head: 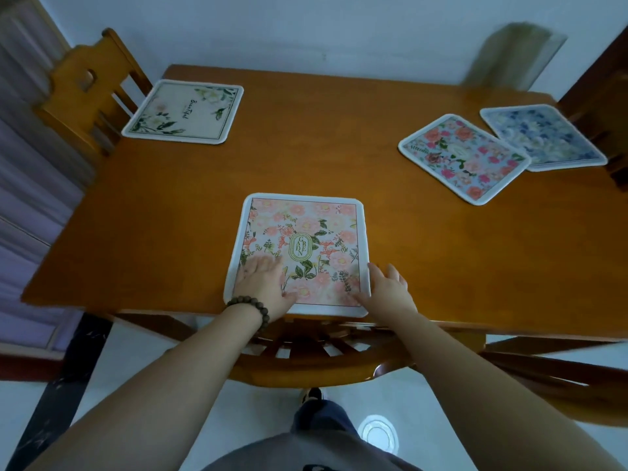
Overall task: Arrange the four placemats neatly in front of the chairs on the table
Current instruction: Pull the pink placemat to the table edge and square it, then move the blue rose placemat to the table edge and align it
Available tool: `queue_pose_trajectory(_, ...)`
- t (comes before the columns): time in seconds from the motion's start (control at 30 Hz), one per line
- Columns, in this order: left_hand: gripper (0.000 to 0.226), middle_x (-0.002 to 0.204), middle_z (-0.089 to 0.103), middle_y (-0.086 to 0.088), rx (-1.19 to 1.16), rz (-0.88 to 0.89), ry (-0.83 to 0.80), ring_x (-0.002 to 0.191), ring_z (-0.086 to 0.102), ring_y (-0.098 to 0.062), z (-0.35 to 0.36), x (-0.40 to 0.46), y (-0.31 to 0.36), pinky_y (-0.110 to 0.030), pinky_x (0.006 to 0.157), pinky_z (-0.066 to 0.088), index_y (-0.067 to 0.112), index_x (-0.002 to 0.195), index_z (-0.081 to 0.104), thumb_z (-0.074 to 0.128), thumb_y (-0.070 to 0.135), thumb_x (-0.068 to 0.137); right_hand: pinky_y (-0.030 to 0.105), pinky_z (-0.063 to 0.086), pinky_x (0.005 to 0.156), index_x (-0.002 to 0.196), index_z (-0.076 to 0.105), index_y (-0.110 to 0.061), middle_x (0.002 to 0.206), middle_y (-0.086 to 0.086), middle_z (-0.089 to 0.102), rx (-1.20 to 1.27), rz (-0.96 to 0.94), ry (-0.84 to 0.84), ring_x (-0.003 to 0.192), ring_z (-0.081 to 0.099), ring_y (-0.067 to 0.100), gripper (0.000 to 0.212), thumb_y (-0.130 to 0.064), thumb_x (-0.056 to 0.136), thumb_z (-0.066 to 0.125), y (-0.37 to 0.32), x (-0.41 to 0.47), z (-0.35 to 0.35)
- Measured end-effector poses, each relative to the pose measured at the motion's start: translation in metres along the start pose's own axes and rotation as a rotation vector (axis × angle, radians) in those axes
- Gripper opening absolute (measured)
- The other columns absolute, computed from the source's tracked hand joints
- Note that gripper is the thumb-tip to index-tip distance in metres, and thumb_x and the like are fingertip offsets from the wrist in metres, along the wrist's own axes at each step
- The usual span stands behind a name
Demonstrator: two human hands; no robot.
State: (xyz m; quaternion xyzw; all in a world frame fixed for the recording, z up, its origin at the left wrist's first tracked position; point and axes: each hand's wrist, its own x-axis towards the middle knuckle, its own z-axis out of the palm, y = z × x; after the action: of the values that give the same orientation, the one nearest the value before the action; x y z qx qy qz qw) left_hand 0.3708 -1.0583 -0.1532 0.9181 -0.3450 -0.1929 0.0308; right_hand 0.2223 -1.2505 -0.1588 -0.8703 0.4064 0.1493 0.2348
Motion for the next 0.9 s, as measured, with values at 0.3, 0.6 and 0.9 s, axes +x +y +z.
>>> queue_pose_trajectory(0.3, 0.076, 0.159, 0.012, -0.006, -0.096, 0.094, 0.101, 0.146, 0.006, -0.026, -0.018, -0.029, 0.064, -0.051, 0.113, 0.013, 0.030, 0.150, 0.011, 0.037, 0.065, 0.088, 0.052, 0.033, 0.106, 0.148, 0.022, -0.033, 0.158, 0.010, 0.015, 0.058, 0.069, 0.242, 0.143, 0.016, 0.034, 0.071, -0.054, 0.089, 0.054, 0.035, -0.053, -0.038)
queue_pose_trajectory(0.6, 0.079, 0.156, 0.022, -0.007, -0.009, 0.252, 0.170, 0.143, 0.016, -0.028, -0.028, -0.048, 0.151, -0.053, 0.113, 0.019, 0.023, 0.148, 0.019, 0.043, 0.064, 0.085, 0.052, 0.019, 0.114, 0.149, 0.023, -0.032, 0.158, 0.009, 0.015, 0.036, 0.183, 0.376, 0.146, 0.004, 0.031, 0.069, -0.057, 0.090, 0.050, 0.127, -0.120, -0.083)
queue_pose_trajectory(0.9, 0.081, 0.159, 0.014, -0.008, 0.009, 0.285, 0.120, 0.145, 0.009, -0.028, -0.024, -0.038, 0.264, -0.051, 0.115, 0.013, 0.026, 0.151, 0.013, 0.040, 0.067, 0.086, 0.052, 0.013, 0.114, 0.149, 0.024, -0.029, 0.159, 0.009, 0.015, 0.052, 0.241, 0.396, 0.146, 0.000, 0.031, 0.066, -0.053, 0.092, 0.048, 0.224, -0.124, -0.128)
